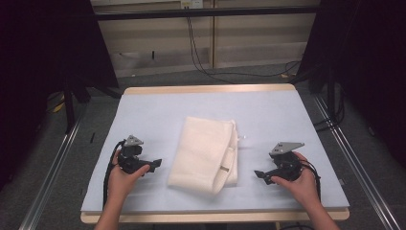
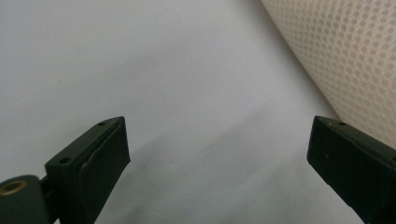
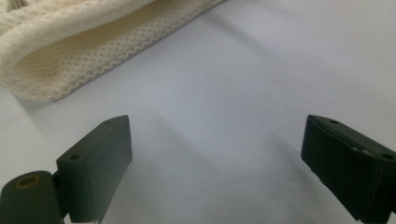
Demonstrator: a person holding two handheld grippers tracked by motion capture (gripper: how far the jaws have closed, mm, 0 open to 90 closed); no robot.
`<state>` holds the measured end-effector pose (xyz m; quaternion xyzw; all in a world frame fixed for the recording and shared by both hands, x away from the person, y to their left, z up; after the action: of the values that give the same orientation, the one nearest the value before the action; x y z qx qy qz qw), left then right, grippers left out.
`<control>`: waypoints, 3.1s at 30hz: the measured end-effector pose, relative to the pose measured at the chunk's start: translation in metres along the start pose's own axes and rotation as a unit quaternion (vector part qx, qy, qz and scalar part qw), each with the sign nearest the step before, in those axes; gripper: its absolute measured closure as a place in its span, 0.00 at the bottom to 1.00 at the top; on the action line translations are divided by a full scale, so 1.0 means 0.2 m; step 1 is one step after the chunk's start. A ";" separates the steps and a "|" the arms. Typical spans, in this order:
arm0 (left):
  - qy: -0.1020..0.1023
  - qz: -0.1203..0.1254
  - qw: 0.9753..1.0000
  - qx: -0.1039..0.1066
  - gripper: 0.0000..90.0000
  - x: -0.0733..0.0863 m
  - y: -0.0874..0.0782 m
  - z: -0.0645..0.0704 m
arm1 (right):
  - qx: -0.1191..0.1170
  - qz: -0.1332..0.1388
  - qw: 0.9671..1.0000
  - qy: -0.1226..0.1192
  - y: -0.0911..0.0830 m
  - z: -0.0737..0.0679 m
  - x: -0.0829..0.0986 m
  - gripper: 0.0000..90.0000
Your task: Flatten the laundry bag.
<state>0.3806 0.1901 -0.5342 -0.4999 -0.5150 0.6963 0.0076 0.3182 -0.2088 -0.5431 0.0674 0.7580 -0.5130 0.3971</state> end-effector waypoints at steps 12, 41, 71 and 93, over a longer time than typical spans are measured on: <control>0.016 0.004 1.000 0.019 0.06 -0.05 -0.04 0.07 | -0.014 0.002 1.000 0.001 0.01 -0.05 -0.03 0.11; 0.093 0.014 0.991 0.098 0.00 -0.09 -0.14 0.40 | -0.045 0.028 0.998 0.013 0.04 -0.18 -0.19 0.33; 0.158 0.004 0.976 0.149 0.89 -0.11 -0.04 0.60 | -0.051 0.025 0.998 0.016 0.12 -0.30 -0.24 0.41; 0.161 0.011 0.973 0.162 0.23 -0.19 0.04 0.69 | -0.054 0.023 0.998 0.014 0.12 -0.31 -0.23 0.48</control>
<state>0.3066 0.0680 -0.5175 -0.6032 -0.3819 0.6807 0.1640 0.3294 -0.1311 -0.5198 0.0699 0.7884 -0.4610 0.4012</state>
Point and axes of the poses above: each handheld gripper's, and its own axes: y roughly forward along the jaws, x roughly out of its underside, z roughly to its right, the point moved 9 cm from there along y, roughly forward along the jaws, and after that the axes turned 11 degrees about y, right-handed, at the moved point
